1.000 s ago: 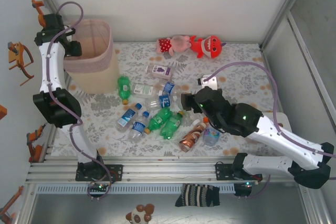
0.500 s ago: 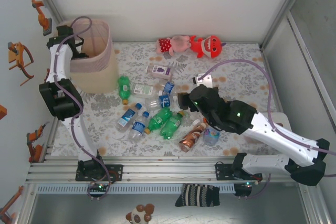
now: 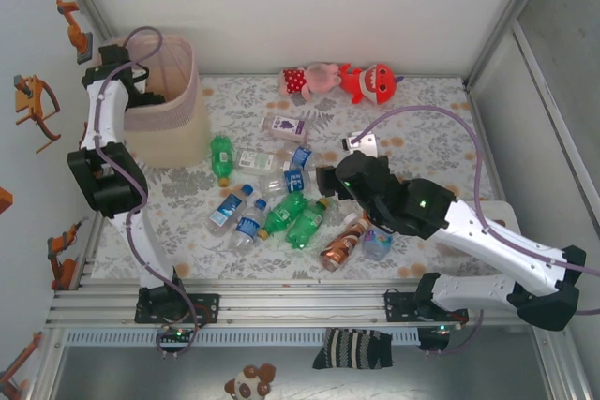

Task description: Put the plastic bottles in the bin

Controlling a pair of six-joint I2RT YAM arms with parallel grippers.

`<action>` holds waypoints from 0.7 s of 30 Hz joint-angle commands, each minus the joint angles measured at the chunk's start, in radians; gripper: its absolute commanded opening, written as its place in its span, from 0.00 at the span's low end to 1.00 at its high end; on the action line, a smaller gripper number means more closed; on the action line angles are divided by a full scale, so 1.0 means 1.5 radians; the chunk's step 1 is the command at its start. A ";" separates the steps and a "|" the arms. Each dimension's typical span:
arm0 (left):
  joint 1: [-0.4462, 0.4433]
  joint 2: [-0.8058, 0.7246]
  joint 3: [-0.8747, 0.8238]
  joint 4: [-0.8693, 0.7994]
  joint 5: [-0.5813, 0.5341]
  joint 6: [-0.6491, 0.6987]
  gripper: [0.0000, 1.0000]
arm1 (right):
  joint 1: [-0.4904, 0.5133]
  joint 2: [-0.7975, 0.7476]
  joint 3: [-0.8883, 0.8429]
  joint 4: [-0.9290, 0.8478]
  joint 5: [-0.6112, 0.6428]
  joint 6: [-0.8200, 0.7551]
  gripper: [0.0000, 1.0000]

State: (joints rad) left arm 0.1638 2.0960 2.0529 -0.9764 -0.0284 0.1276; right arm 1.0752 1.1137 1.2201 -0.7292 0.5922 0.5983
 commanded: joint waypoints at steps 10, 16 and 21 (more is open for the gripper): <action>-0.008 -0.134 0.056 -0.001 0.186 -0.064 0.77 | 0.001 -0.045 -0.048 -0.034 0.015 0.095 0.93; -0.013 -0.198 0.046 0.009 0.291 -0.085 0.77 | -0.002 -0.053 -0.099 -0.042 0.003 0.183 0.93; -0.035 -0.266 -0.013 0.033 0.367 -0.090 0.76 | -0.003 -0.053 -0.147 -0.041 -0.018 0.248 0.90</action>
State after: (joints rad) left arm 0.1356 1.7576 2.0762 -0.9463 0.4076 0.0132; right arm 1.0748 1.0481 1.0325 -0.7746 0.5655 0.8516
